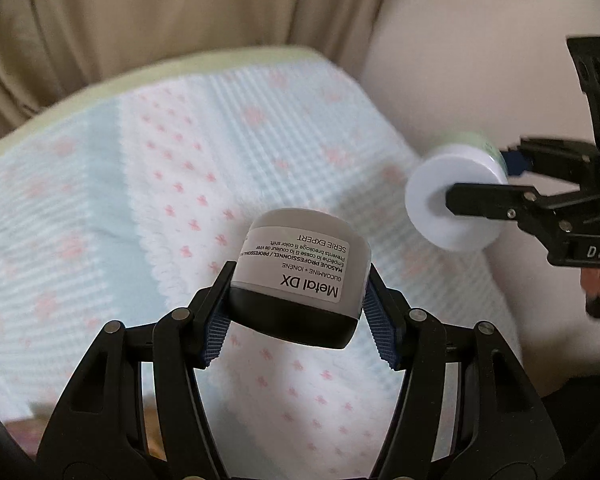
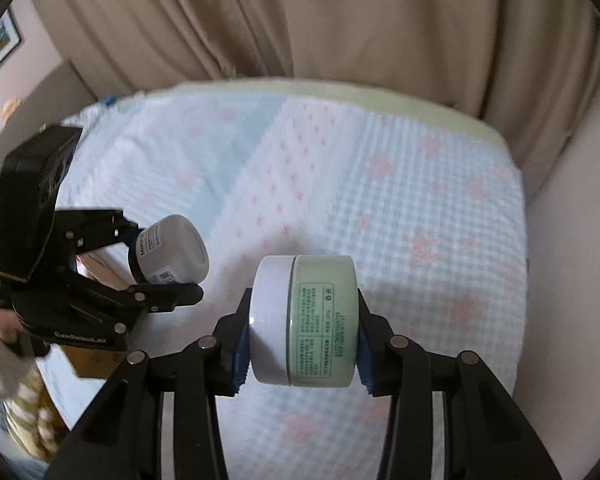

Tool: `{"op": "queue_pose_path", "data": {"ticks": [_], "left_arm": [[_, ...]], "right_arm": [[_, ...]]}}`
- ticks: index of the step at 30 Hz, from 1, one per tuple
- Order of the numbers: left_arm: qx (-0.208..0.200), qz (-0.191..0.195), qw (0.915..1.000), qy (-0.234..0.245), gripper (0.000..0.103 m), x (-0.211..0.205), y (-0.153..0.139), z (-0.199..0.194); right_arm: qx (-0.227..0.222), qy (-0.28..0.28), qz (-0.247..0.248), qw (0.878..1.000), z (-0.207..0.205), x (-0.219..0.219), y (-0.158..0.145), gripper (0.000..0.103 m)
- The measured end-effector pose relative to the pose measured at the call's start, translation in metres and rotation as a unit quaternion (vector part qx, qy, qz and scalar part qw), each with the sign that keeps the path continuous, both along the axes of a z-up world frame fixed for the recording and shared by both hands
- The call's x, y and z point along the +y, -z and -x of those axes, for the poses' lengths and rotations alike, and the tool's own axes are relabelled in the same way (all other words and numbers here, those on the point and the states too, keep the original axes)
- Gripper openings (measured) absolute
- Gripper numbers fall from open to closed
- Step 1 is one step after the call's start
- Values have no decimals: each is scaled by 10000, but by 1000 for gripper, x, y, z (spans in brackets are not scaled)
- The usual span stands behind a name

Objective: Organize rigid objects
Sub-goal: 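Carry the Metal DX jar and green jar over the cardboard box with both tools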

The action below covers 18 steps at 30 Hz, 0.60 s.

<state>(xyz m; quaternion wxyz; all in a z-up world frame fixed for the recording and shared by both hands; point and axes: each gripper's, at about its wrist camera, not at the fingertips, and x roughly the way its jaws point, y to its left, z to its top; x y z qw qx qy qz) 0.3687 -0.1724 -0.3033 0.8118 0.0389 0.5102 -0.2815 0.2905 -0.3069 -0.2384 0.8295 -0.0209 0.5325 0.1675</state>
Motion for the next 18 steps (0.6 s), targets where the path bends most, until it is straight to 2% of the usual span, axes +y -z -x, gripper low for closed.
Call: {"op": "queue_pose_path", "data": {"ticks": [4, 9, 14, 18], "left_arm": [[-211, 128, 9989, -393, 57, 13, -58, 31], [-281, 328, 9939, -1013, 57, 49, -107, 71], [-441, 401, 9872, -1477, 57, 96, -139, 108], [-543, 278, 9815, -1814, 57, 137, -158, 135]], "right_arm": [[-313, 184, 30, 9993, 28, 15, -58, 40], [-572, 77, 149, 9982, 58, 45, -121, 40], [-673, -19, -131, 9976, 77, 78, -158, 40], [-773, -146, -154, 9968, 93, 115, -169, 40]]}}
